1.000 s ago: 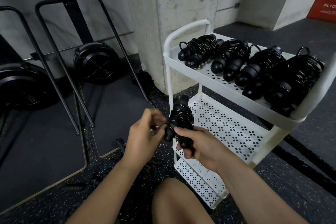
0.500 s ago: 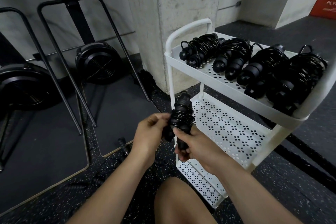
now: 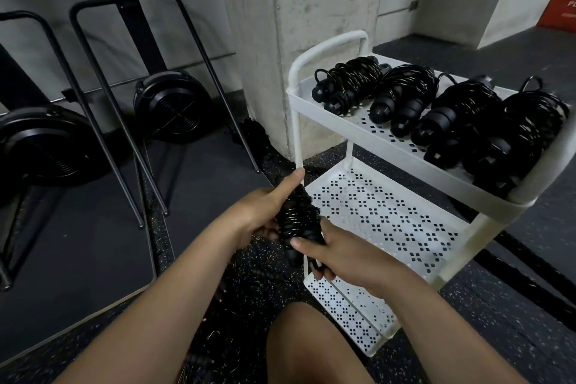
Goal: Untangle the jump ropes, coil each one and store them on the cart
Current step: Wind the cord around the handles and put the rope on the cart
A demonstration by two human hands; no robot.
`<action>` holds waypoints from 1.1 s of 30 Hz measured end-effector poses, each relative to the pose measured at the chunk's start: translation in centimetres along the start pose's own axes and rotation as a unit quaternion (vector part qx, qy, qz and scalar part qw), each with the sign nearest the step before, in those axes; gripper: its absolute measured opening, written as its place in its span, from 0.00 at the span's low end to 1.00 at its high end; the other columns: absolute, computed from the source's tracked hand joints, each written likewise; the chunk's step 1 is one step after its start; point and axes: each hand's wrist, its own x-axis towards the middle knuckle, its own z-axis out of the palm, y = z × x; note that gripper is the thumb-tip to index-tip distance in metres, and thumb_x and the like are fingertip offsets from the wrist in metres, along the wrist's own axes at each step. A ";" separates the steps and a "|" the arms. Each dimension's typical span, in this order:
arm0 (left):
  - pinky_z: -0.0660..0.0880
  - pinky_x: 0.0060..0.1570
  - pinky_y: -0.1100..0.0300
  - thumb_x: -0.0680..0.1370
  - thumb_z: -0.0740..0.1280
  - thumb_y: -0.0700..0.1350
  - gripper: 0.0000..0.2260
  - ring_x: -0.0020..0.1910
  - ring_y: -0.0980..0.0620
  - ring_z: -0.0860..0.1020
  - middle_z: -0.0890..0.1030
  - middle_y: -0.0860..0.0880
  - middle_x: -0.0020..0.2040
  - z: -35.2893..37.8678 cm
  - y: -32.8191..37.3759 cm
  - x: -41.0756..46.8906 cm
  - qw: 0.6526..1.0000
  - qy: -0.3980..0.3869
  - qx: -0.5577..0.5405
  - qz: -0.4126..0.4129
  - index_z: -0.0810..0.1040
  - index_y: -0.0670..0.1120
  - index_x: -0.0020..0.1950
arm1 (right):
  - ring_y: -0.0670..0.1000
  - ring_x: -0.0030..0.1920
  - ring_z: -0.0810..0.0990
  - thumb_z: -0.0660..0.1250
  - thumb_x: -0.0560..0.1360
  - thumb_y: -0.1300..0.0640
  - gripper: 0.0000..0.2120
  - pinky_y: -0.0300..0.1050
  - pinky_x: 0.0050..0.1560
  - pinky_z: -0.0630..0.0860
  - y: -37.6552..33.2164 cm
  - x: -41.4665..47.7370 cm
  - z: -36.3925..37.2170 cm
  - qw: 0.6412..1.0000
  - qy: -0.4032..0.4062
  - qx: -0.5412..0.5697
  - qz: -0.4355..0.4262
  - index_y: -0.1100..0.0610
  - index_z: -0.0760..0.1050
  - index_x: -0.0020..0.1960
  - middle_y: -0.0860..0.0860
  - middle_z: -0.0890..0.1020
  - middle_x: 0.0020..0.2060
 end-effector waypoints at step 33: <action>0.78 0.67 0.52 0.87 0.64 0.56 0.20 0.58 0.47 0.86 0.89 0.45 0.54 1.4 0.8 2.1 0.969 0.055 -0.121 0.208 0.89 0.42 0.56 | 0.54 0.36 0.79 0.78 0.75 0.56 0.17 0.47 0.37 0.78 -0.2 -0.6 2.7 0.923 0.094 0.373 0.013 0.62 0.79 0.60 0.60 0.82 0.38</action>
